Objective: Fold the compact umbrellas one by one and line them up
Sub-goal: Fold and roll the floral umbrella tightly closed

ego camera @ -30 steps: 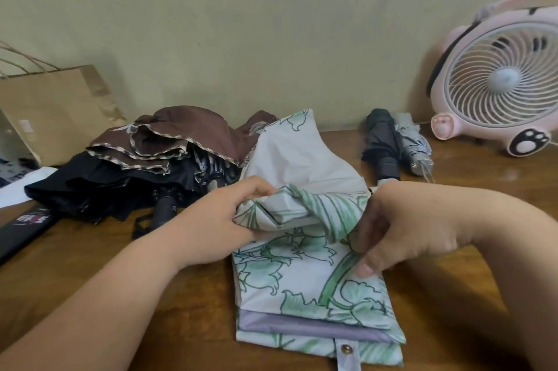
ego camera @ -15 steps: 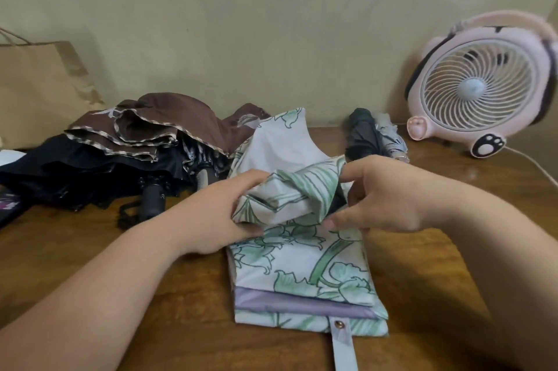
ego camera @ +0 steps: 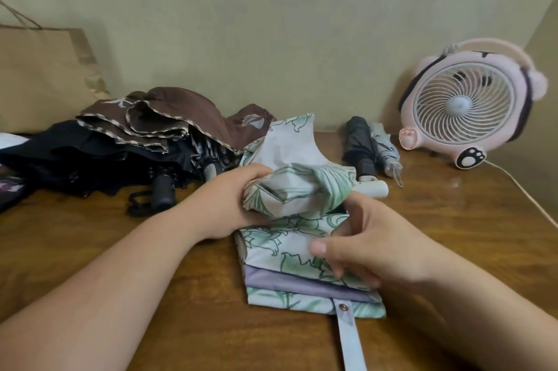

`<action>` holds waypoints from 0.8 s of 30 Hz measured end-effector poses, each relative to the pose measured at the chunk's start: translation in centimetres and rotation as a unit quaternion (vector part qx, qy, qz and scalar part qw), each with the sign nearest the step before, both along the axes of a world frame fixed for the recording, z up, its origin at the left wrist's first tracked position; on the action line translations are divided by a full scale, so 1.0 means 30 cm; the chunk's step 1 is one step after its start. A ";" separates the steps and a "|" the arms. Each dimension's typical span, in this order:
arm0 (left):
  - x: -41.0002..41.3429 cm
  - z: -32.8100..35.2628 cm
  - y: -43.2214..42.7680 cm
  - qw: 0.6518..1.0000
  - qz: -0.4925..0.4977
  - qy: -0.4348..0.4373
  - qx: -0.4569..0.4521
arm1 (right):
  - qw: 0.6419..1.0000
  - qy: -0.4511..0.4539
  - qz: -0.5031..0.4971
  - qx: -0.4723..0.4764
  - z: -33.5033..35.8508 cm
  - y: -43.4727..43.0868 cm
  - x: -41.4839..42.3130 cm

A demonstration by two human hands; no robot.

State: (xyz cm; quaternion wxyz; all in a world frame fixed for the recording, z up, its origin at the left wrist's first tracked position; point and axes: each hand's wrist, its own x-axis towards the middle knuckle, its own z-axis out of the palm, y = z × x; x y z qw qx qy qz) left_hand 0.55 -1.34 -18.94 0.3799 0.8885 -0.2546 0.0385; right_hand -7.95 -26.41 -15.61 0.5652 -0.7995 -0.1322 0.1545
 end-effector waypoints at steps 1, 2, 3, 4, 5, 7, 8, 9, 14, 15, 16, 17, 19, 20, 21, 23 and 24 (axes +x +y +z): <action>-0.001 0.000 0.001 1.000 0.002 -0.006 0.003 | 0.999 -0.032 -0.042 -0.008 -0.009 0.016 0.005; 0.002 -0.002 0.005 1.000 0.003 -0.009 0.008 | 0.994 -0.064 -0.090 0.017 -0.011 0.032 0.013; 0.005 -0.003 0.010 1.000 0.004 -0.009 0.008 | 0.988 -0.082 -0.122 0.055 -0.011 0.041 0.021; 0.010 -0.007 0.017 1.000 0.009 -0.008 0.008 | 0.982 -0.087 -0.141 0.093 -0.004 0.040 0.022; 0.015 -0.011 0.022 1.000 0.012 -0.006 0.009 | 0.978 -0.078 -0.136 0.135 0.007 0.027 0.019; 0.026 -0.021 0.027 1.000 0.005 0.002 0.015 | 0.979 -0.050 -0.077 0.183 0.041 -0.013 -0.006; 0.033 -0.027 0.028 1.000 0.002 0.003 0.016 | 0.983 -0.040 -0.040 0.175 0.053 -0.036 -0.021; 0.038 -0.031 0.029 1.000 0.001 0.001 0.019 | 0.989 -0.038 -0.019 0.140 0.058 -0.051 -0.030; 0.022 -0.017 0.022 1.000 -0.014 -0.008 0.005 | 0.984 -0.094 -0.150 -0.013 0.037 -0.007 -0.042; 0.017 -0.015 0.023 1.000 -0.020 -0.010 -0.004 | 0.977 -0.116 -0.177 -0.011 0.030 -0.006 -0.044; 0.012 -0.013 0.027 1.000 -0.019 -0.011 -0.008 | 0.969 -0.142 -0.200 -0.014 0.029 -0.005 -0.051; 0.009 -0.010 0.031 1.000 -0.012 -0.009 -0.011 | 0.959 -0.174 -0.224 -0.018 0.024 -0.018 -0.053; 0.009 -0.008 0.038 1.000 0.000 0.005 -0.012 | 0.940 -0.223 -0.258 -0.005 0.014 -0.030 -0.065; 0.011 -0.011 0.040 1.000 0.003 0.006 -0.008 | 0.937 -0.237 -0.257 0.002 0.007 -0.030 -0.071; 0.014 -0.013 0.039 1.000 0.008 0.002 -0.001 | 0.936 -0.251 -0.245 -0.020 -0.001 -0.027 -0.072; 0.019 -0.016 0.035 1.000 0.026 -0.008 0.013 | 0.926 -0.290 -0.204 -0.133 -0.020 -0.013 -0.072; 0.023 -0.018 0.033 0.999 0.032 -0.008 0.017 | 0.919 -0.315 -0.191 -0.139 -0.028 -0.005 -0.067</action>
